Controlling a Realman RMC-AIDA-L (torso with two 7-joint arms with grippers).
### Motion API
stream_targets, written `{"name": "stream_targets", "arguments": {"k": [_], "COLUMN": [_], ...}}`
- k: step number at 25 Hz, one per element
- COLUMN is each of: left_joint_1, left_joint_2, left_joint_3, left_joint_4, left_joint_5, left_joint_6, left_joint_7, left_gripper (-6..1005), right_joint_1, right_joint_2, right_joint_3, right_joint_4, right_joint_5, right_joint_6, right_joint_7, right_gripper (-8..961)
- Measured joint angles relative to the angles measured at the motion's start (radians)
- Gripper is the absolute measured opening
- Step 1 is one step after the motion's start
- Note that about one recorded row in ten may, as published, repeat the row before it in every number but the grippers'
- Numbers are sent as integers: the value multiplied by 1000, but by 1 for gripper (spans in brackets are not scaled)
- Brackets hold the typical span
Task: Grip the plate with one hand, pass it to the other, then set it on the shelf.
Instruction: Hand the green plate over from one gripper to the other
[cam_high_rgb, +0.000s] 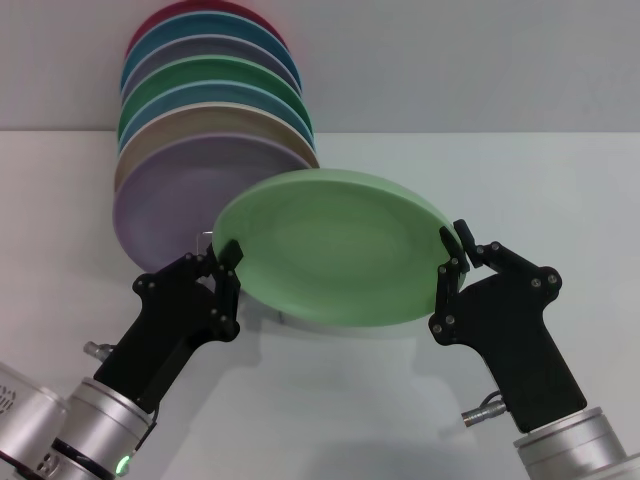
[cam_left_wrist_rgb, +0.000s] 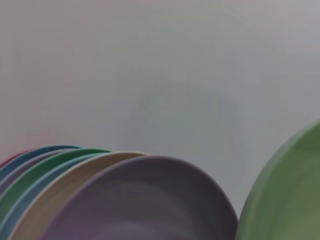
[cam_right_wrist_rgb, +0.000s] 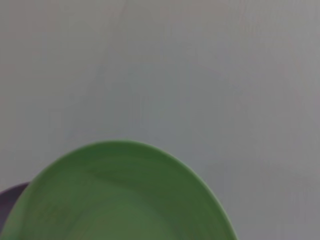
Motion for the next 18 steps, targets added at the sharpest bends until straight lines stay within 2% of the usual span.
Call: {"name": "stream_targets", "arguments": {"k": [18], "left_joint_1": [5], "left_joint_2": [0], "left_joint_3": [-5], "left_joint_4": [-1], "left_joint_5": [1], "left_joint_6": [-8], "left_joint_7": [-1], "left_gripper": [38], "right_joint_1": [0], "right_joint_2": [0], "right_joint_3": [0], "right_joint_4": [1], "right_joint_5": [-3], "right_joint_6": [1], "right_joint_7": [-1], "right_gripper": [26]}}
